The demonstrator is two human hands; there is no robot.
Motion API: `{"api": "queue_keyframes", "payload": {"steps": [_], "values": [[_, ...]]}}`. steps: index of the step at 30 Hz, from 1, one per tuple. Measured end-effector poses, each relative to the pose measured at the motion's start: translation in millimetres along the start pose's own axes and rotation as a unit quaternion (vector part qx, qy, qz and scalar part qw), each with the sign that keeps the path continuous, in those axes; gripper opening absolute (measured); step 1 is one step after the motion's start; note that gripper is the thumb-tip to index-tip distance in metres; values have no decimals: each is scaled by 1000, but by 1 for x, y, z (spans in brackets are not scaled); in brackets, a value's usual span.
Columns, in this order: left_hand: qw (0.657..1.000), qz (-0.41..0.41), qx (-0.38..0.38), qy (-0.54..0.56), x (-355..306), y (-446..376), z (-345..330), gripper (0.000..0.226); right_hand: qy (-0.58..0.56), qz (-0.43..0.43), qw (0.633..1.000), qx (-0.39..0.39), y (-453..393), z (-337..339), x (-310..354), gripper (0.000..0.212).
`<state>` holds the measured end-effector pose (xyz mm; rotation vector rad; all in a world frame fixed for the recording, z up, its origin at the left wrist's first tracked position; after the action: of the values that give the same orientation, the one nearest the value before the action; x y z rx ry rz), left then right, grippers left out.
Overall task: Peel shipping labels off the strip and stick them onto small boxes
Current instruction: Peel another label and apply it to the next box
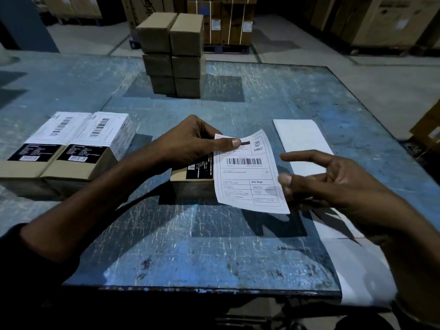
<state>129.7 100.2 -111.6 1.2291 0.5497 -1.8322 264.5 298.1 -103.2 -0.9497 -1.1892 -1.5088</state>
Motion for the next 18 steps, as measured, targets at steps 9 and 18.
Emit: {"api": "queue_keyframes", "payload": {"steps": [9, 18], "values": [[998, 25, 37, -36, -1, 5, 4, 35, 232, 304, 898, -219, 47, -13, 73, 12], [987, -1, 135, -83, -5, 16, 12, 27, 482, 240, 842, 32, 11, -117, 31, 79]]}}
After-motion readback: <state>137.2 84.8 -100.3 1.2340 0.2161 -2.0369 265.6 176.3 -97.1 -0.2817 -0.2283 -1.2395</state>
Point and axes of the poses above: each hand's wrist, its own y-axis away from the middle knuckle, its own z-axis out of the back of the hand, x = y × z, the point moved 10 cm from there along -y, towards the middle knuckle, and after that the axes turned 1 degree about z, right-handed, at the moved point
